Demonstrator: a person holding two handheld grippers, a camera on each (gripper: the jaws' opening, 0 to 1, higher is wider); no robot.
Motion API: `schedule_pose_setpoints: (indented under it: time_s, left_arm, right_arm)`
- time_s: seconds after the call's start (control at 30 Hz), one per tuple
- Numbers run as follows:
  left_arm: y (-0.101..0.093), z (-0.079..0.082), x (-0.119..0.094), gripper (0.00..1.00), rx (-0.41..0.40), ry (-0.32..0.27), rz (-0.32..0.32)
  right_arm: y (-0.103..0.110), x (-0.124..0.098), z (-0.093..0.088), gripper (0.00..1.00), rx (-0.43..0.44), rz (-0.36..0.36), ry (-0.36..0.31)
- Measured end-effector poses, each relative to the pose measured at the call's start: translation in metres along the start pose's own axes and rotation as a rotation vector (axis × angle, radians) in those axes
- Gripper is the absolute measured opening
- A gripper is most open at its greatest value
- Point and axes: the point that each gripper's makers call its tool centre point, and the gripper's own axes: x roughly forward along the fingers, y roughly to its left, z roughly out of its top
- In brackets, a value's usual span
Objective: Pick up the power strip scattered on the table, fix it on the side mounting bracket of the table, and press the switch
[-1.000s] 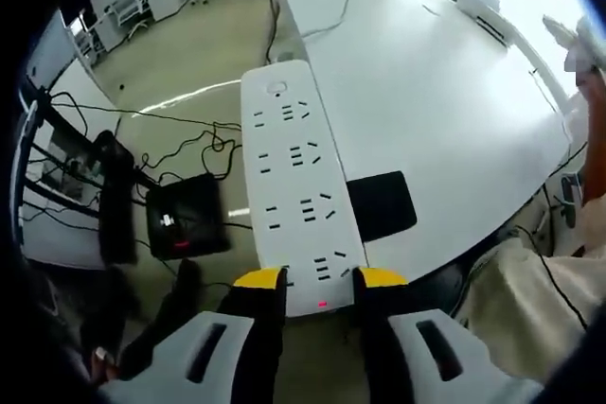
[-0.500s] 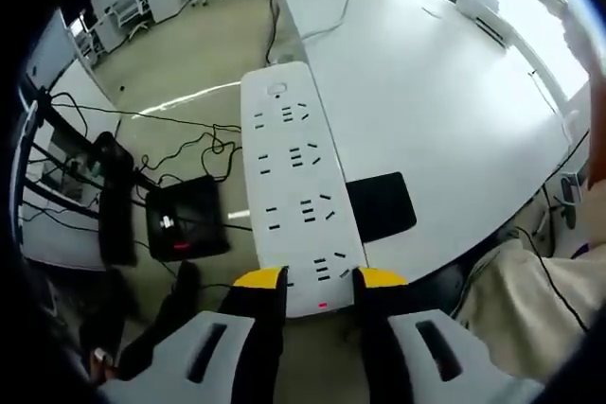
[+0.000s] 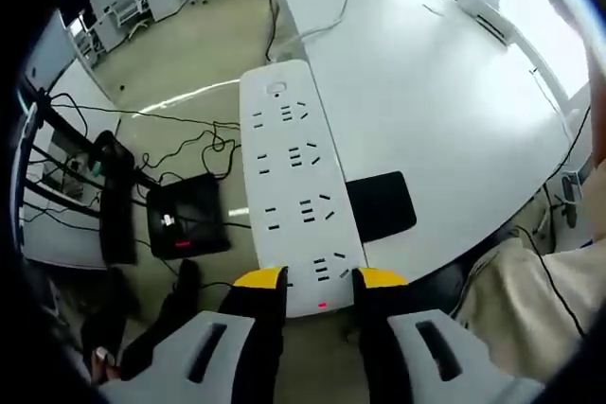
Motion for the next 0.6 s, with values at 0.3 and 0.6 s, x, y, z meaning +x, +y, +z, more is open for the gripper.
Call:
schedule_pose_setpoints:
  time_s: [0.3,0.6]
  left_arm:
    - [0.001,0.001,0.001,0.33,-0.003,0.011,0.002]
    - [0.001,0.001,0.001,0.33,0.002,0.015,-0.002]
  right_arm:
    - [0.023,0.041,0.010,0.00,-0.033,0.099,0.092]
    - [0.040,0.080,0.022,0.00,-0.072,0.155,0.168]
